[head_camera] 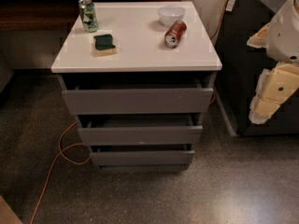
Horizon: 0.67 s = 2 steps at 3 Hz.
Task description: Place coke can into bottom drawer
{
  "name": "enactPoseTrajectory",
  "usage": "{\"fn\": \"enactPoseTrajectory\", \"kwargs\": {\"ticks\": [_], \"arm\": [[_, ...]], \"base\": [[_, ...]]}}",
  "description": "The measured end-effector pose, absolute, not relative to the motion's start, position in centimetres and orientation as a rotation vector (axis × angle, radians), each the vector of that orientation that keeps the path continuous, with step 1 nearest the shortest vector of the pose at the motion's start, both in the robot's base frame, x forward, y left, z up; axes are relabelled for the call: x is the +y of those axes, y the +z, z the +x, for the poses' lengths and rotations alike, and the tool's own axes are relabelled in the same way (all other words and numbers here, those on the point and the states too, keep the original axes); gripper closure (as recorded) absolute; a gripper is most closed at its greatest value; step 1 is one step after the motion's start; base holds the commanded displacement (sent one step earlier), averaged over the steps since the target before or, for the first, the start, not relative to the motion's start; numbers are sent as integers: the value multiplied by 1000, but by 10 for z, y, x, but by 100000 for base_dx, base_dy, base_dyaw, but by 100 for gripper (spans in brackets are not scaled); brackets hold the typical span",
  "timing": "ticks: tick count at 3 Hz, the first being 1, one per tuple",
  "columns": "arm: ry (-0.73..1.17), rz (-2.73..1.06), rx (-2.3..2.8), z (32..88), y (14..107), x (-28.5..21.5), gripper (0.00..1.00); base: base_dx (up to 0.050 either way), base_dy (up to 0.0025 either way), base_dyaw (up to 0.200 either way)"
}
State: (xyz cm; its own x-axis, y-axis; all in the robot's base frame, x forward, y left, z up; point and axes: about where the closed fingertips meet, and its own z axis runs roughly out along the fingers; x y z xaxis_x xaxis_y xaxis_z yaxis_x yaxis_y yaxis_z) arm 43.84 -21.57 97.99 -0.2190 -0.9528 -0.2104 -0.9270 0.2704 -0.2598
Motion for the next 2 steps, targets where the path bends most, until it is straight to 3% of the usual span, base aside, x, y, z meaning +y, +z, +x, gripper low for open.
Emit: {"fn": "enactPoseTrajectory", "kwargs": {"ticks": [2], "arm": [[-49,-1705,2199,442,961,-203,0]], "base": [[0,0,0]]}}
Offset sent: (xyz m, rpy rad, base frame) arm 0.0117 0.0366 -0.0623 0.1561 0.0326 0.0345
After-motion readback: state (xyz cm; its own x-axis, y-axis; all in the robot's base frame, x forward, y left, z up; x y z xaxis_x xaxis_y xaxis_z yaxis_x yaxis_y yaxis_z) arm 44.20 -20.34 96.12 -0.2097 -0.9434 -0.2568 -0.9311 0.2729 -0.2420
